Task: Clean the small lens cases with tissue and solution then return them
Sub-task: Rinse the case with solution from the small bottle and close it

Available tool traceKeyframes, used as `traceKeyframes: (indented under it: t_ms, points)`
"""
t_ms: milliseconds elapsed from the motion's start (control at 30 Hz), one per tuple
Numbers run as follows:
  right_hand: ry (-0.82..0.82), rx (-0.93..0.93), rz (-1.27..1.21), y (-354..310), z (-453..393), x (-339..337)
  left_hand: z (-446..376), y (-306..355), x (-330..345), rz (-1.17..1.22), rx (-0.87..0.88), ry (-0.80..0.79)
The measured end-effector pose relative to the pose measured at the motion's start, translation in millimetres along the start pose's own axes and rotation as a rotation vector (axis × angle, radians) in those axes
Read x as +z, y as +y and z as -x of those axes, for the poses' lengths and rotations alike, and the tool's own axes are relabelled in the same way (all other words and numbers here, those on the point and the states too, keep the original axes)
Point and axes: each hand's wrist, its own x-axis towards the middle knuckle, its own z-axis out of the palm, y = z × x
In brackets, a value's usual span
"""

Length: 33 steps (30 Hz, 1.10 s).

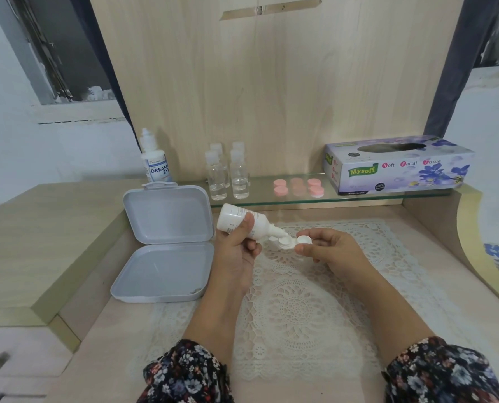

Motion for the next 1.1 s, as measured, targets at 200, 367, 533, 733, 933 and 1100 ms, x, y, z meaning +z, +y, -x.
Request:
traceKeyframes:
  t_ms: [200, 367, 533, 733, 933, 1100]
  points:
    - [0.003, 0.006, 0.004, -0.6, -0.4, 0.0, -0.4, 0.3, 0.1, 0.005, 0.006, -0.001]
    - [-0.001, -0.002, 0.005, -0.1, -0.4, -0.1, 0.0, 0.6, 0.5, 0.004, 0.005, -0.001]
    - [-0.002, 0.000, -0.003, -0.1, 0.3, -0.1, 0.1, 0.4, 0.3, 0.006, -0.001, 0.003]
    - [0.002, 0.000, 0.003, -1.0, 0.1, 0.2, 0.6, 0.8, 0.6, 0.010, -0.008, 0.008]
    - [0.001, -0.004, 0.010, -1.5, 0.7, 0.1, 0.9, 0.7, 0.5, 0.003, -0.008, 0.008]
    - [-0.002, -0.001, 0.007, -1.7, 0.8, -0.3, 0.7, 0.9, 0.6, 0.003, -0.002, 0.008]
